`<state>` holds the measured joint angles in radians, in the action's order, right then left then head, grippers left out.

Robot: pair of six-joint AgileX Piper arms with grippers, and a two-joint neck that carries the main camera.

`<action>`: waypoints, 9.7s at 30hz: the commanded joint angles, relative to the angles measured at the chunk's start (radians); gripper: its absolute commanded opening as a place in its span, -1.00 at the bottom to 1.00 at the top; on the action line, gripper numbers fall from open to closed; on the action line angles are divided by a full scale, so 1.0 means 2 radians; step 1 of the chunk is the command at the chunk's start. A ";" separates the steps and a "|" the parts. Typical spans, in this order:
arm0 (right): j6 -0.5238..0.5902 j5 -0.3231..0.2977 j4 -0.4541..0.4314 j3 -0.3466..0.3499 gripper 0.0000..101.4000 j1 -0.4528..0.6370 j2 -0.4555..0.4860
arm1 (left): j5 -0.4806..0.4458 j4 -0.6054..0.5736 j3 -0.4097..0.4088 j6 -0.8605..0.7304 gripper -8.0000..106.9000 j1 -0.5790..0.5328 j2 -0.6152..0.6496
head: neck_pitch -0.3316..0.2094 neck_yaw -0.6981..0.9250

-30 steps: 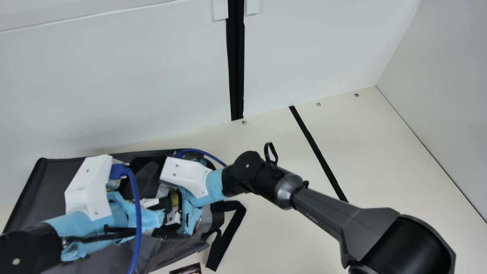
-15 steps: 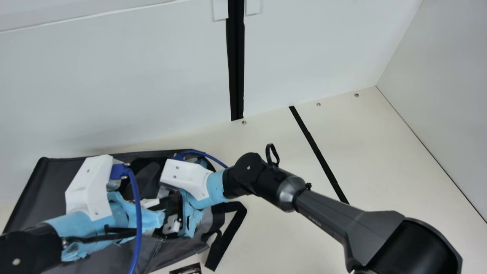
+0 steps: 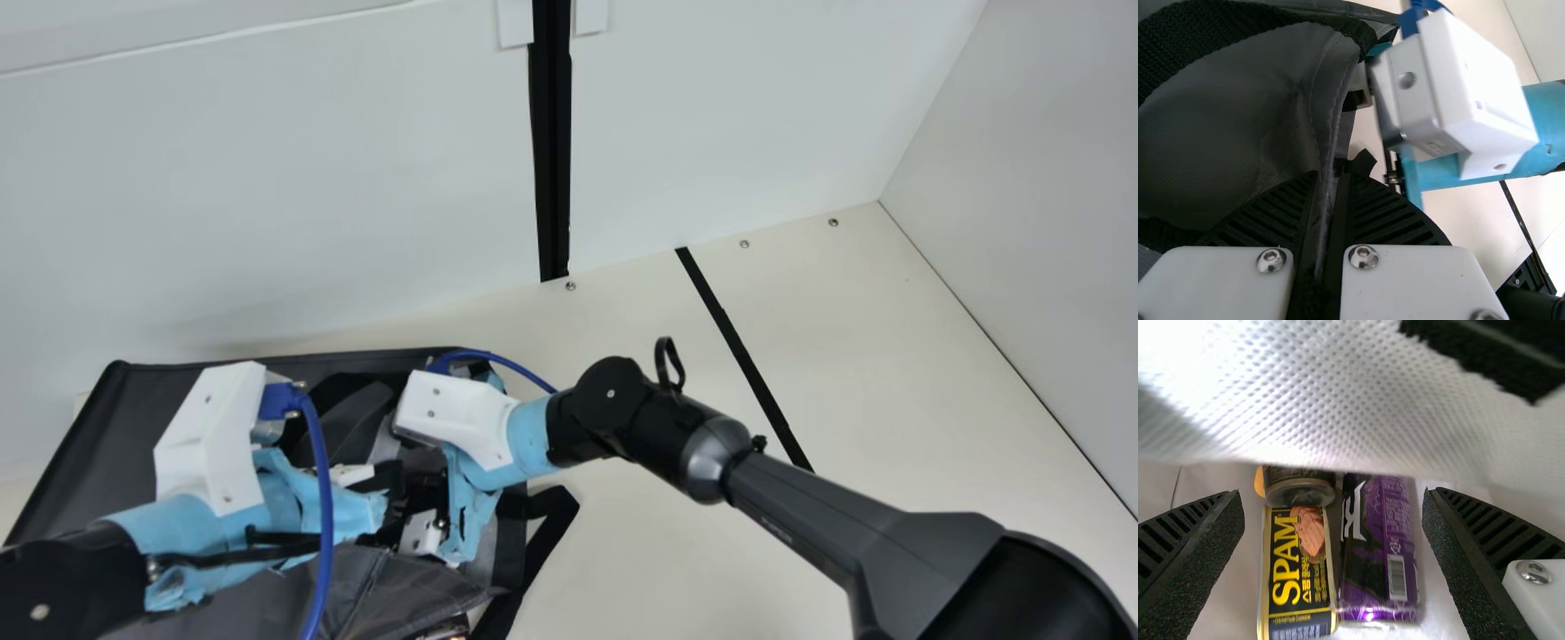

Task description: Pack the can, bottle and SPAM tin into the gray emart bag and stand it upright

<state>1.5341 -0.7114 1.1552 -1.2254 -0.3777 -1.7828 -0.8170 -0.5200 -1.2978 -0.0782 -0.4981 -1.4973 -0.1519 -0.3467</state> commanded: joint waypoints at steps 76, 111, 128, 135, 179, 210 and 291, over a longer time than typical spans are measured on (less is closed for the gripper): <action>-0.095 -0.105 -0.149 0.106 0.87 0.482 0.268 | 0.000 0.000 0.000 0.000 -1.00 0.000 0.000 | -0.011 -0.001; -0.642 -0.155 -0.550 0.024 0.87 0.402 0.375 | 0.000 0.000 0.000 0.000 -1.00 0.000 0.000 | -0.011 -0.001; -0.746 -0.248 -0.632 -0.032 0.87 0.340 0.411 | 0.000 0.000 0.000 0.000 -1.00 0.000 0.000 | -0.011 -0.001; -0.757 -0.254 -0.638 -0.030 0.87 0.339 0.429 | 0.000 0.000 0.000 0.000 -1.00 0.000 0.000 | -0.011 -0.001; -0.682 -0.242 -0.505 -0.015 0.87 0.395 0.404 | 0.000 0.000 0.000 0.000 -1.00 0.000 0.000 | -0.011 -0.001; -0.428 -0.185 -0.273 0.063 0.87 0.406 0.263 | 0.000 0.000 0.000 0.000 -1.00 0.000 0.000 | -0.011 -0.001; -0.083 -0.154 0.065 -0.009 0.74 0.155 -0.147 | 0.000 -0.001 0.000 0.000 -1.00 0.000 0.000 | -0.011 -0.001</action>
<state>1.3673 -1.0165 1.2802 -1.2408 -0.0658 -2.0735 -0.8170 -0.5215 -1.2978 -0.0782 -0.4981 -1.4973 -0.1519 -0.3467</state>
